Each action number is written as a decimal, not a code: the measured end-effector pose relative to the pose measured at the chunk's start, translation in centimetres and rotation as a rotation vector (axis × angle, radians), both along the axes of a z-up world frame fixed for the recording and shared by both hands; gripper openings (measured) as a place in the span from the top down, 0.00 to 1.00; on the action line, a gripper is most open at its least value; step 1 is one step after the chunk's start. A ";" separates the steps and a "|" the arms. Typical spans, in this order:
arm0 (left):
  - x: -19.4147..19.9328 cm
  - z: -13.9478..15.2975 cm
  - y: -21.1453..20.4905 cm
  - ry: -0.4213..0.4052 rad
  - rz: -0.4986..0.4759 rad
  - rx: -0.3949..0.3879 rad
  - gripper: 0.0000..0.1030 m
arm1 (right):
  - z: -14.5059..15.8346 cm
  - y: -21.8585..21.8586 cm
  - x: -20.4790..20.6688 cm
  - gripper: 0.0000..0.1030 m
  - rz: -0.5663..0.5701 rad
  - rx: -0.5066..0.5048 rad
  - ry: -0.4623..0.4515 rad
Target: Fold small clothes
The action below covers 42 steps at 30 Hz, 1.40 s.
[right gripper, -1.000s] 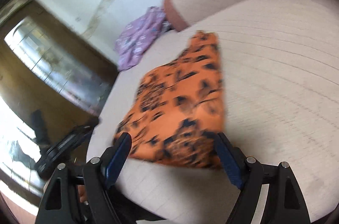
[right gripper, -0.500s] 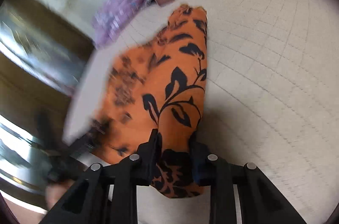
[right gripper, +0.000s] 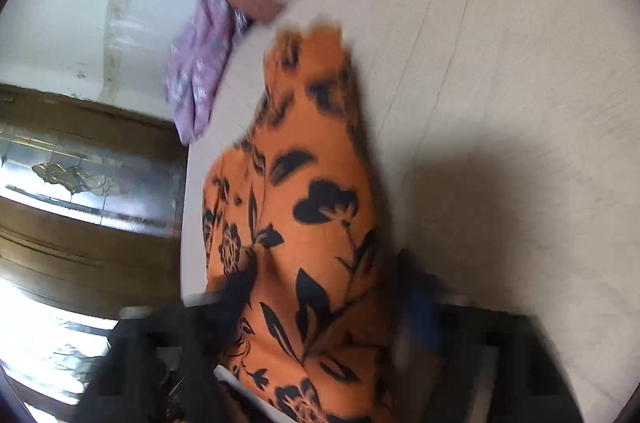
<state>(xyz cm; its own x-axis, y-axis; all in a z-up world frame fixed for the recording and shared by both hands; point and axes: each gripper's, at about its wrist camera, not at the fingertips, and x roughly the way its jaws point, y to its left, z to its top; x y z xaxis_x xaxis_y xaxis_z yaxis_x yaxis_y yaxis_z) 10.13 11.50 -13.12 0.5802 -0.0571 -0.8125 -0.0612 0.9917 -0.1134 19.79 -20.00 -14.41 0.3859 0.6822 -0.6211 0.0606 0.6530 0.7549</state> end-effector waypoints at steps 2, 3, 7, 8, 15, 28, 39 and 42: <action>0.1 -0.1 0.1 0.004 0.008 -0.009 0.13 | 3.1 2.9 -1.2 0.66 0.068 -0.220 -0.125; 0.2 -0.2 0.0 0.007 0.009 -0.013 0.12 | 3.7 3.7 -1.6 0.67 0.083 -0.305 -0.155; 0.1 -0.1 -0.2 0.000 0.003 -0.003 0.12 | 2.0 3.5 -1.0 0.58 0.094 -0.346 -0.116; 0.0 -0.1 -0.2 0.001 0.001 -0.007 0.12 | 2.3 3.0 -1.1 0.52 0.069 -0.299 -0.110; 0.2 -0.3 0.0 0.005 0.010 -0.020 0.10 | 3.0 0.0 2.7 0.23 -0.085 -0.071 -0.100; 0.6 -0.5 -0.1 0.003 0.019 -0.032 0.07 | 3.8 2.1 2.9 0.33 -0.066 -0.398 -0.150; -1.0 0.0 1.1 0.015 0.002 -0.136 0.24 | 6.9 5.7 -3.1 0.30 0.154 -0.258 -0.271; -2.2 2.1 2.0 0.002 -0.028 -0.192 0.37 | 4.3 5.2 -3.2 0.33 0.141 -0.228 -0.230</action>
<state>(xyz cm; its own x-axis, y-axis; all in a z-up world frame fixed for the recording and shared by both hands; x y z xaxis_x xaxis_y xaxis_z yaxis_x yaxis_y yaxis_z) 7.95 13.46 -11.04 0.5744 -0.2272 -0.7864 -0.0348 0.9531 -0.3007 16.55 -14.83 -10.13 0.4452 0.5930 -0.6709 -0.1973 0.7958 0.5725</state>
